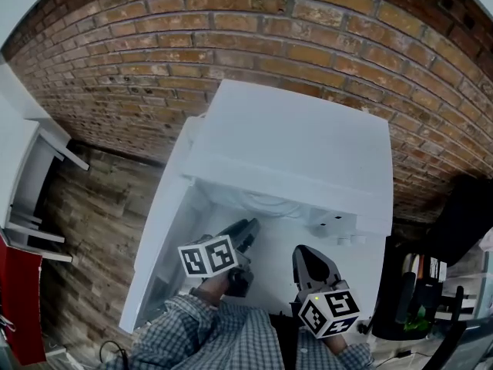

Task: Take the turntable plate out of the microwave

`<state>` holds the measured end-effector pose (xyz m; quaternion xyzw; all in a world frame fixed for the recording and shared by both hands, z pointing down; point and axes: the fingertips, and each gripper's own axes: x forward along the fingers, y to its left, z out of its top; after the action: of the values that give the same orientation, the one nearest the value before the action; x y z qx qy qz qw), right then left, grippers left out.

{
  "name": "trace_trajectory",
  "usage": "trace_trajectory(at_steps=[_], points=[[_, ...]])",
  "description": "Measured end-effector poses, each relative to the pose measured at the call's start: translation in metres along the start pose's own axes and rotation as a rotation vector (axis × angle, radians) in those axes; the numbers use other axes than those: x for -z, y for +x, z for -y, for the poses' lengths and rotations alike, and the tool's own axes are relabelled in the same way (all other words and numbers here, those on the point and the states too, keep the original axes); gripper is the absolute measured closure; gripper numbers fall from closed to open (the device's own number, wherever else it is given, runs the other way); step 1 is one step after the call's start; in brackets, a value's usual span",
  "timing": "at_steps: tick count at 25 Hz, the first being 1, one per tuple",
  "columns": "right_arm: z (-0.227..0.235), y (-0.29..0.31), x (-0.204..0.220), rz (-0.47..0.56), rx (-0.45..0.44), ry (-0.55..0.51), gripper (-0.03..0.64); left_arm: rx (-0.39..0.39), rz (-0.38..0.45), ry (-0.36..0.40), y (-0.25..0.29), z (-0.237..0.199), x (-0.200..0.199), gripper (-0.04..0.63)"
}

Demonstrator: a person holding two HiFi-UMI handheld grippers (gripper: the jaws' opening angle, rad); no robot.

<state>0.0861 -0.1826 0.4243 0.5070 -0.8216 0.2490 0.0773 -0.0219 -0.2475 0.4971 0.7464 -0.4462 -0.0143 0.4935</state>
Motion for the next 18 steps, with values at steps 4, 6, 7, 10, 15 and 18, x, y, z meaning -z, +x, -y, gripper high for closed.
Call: trace_trajectory(at_steps=[4, 6, 7, 10, 15, 18], points=[[-0.001, 0.012, -0.001, -0.014, 0.018, 0.0, 0.597, -0.014, -0.037, -0.067, 0.018, -0.023, -0.002, 0.476], [0.001, 0.016, 0.0, -0.022, 0.031, 0.004, 0.597, -0.011, -0.051, -0.091, 0.027, -0.029, -0.002, 0.474], [0.002, 0.018, 0.0, -0.026, 0.038, 0.005, 0.597, -0.008, -0.055, -0.11, 0.032, -0.032, -0.002, 0.474], [0.005, 0.025, 0.0, -0.038, 0.051, 0.007, 0.597, -0.005, -0.065, -0.181, 0.044, -0.04, -0.003, 0.476], [0.008, 0.036, 0.003, -0.058, 0.058, 0.009, 0.597, -0.012, -0.077, -0.292, 0.055, -0.05, 0.0, 0.476], [0.008, 0.042, 0.007, -0.078, 0.053, 0.004, 0.597, -0.009, -0.068, -0.375, 0.055, -0.054, 0.0, 0.477]])
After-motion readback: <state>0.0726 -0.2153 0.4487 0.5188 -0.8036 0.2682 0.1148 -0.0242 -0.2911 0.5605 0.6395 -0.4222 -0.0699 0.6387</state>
